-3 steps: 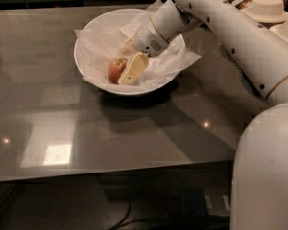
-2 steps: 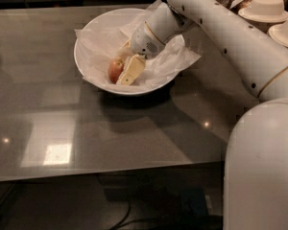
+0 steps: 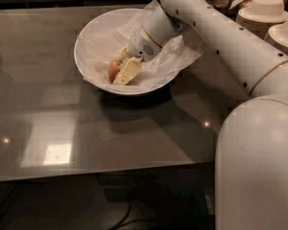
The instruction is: Pick apple from white bowl
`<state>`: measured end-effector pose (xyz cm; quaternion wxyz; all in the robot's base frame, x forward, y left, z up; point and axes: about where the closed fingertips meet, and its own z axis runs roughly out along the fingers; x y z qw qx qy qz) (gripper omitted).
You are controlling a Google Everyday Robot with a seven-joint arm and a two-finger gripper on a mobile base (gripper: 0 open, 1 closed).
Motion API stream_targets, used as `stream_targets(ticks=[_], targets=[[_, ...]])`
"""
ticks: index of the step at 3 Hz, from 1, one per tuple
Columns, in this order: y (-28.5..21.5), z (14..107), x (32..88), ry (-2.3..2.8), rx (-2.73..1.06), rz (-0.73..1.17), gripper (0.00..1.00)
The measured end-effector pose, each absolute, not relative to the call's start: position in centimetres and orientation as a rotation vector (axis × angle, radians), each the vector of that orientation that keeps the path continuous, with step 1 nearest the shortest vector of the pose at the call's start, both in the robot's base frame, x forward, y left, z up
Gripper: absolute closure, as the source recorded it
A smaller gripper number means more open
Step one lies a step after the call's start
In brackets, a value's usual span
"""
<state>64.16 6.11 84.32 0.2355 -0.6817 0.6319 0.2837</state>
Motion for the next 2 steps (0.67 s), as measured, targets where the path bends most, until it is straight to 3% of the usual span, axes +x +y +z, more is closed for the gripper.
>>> stream_targets(ticks=[2], targets=[[5.98,84.86,63.94,1.711,-1.846,0.789,0.95]])
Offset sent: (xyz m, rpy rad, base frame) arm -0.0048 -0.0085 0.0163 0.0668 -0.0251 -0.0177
